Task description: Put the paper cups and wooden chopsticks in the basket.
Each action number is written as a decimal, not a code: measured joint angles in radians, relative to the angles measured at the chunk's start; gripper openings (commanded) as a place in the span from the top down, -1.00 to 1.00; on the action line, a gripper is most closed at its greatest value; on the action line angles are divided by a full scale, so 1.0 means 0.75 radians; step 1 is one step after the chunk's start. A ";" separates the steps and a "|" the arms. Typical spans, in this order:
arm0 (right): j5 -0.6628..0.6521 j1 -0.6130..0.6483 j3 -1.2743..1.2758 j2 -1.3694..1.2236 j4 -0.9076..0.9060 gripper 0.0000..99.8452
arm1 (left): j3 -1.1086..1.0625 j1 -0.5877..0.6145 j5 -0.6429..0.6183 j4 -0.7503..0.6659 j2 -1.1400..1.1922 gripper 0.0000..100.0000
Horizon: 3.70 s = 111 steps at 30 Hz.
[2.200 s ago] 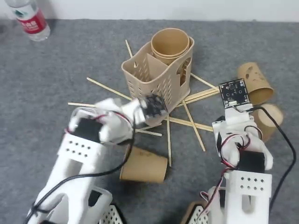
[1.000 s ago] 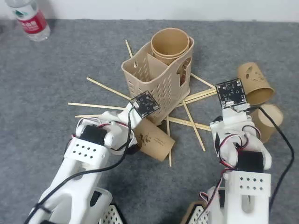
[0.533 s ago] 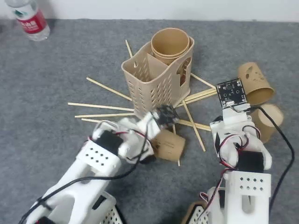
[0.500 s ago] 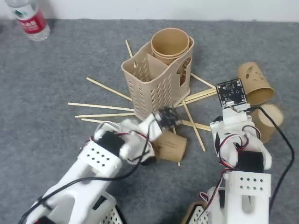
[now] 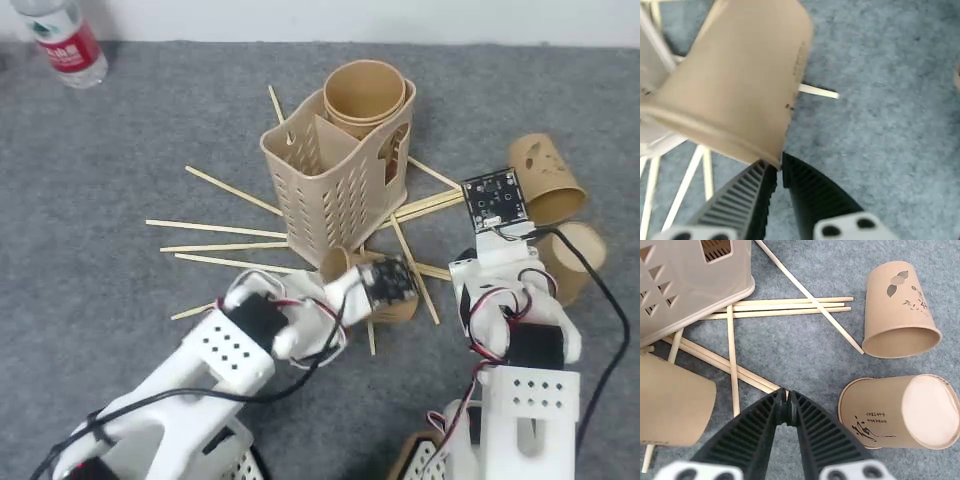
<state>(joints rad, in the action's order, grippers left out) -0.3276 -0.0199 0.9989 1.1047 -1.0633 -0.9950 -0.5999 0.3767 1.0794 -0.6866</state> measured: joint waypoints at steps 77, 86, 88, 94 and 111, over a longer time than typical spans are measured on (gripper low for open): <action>0.000 -0.319 0.096 0.000 0.180 0.98 | 0.876 -0.043 0.237 0.401 0.642 0.67; 0.000 -0.321 0.096 0.000 0.196 0.98 | 1.023 0.051 0.383 0.561 0.900 0.67; 0.000 -0.321 0.096 0.000 0.196 0.98 | 1.078 0.051 0.395 0.612 0.949 0.67; 0.000 -0.321 0.096 0.000 0.196 0.98 | 1.234 0.045 0.450 0.788 1.115 0.67; -0.039 -0.321 0.113 0.000 0.266 0.98 | 1.248 -0.133 0.628 0.849 1.170 0.98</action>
<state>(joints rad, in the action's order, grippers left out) -0.3567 -0.2608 1.0833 1.1047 -0.8638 -0.0591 -0.6997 0.8477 1.7162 0.1910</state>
